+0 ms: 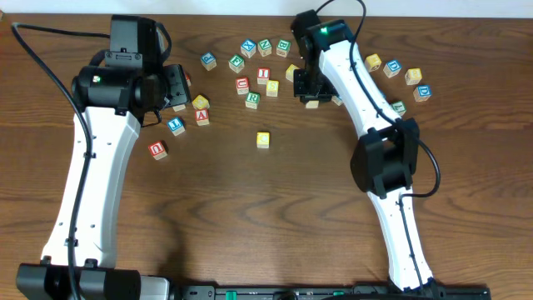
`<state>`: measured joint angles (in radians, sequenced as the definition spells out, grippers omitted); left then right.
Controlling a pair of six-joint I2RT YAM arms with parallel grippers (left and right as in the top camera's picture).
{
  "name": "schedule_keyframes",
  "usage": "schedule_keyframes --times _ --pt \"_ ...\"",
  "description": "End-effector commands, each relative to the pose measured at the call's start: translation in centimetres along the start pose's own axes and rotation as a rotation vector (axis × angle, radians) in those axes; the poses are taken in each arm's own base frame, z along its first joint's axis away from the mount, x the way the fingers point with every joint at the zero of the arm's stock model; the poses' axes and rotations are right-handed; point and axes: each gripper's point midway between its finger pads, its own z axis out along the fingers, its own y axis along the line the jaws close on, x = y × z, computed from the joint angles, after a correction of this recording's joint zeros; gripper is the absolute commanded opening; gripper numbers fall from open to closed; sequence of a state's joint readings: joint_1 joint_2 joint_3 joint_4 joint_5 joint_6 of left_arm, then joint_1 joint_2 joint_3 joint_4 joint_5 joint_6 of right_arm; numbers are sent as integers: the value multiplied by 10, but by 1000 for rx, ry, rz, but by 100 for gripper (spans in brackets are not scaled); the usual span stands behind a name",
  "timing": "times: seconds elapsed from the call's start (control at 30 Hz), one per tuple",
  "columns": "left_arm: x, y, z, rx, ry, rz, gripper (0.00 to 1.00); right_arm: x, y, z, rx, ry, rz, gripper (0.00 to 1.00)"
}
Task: Spell out CORL
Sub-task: 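Carry the O block with the right gripper beside the C block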
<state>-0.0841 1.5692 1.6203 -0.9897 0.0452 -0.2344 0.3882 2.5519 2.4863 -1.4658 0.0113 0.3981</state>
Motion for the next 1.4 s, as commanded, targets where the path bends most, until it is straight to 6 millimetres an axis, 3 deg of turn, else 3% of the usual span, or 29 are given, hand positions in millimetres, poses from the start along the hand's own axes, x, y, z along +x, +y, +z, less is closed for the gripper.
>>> schedule_keyframes --times 0.0,0.3,0.4,0.83,0.97,1.37 --pt "1 3 5 -18 13 12 59 28 26 2 -7 61 -75 25" --pt "1 3 5 -18 13 12 59 76 51 34 51 176 -166 23" --pt "1 3 5 -17 13 12 59 85 55 39 62 191 -172 23" --pt "1 3 5 -18 12 12 59 77 70 42 46 135 -123 29" --pt "1 3 5 -18 12 12 59 81 71 41 51 141 -129 34" --pt "1 3 5 -17 10 12 59 90 69 40 62 177 -134 34"
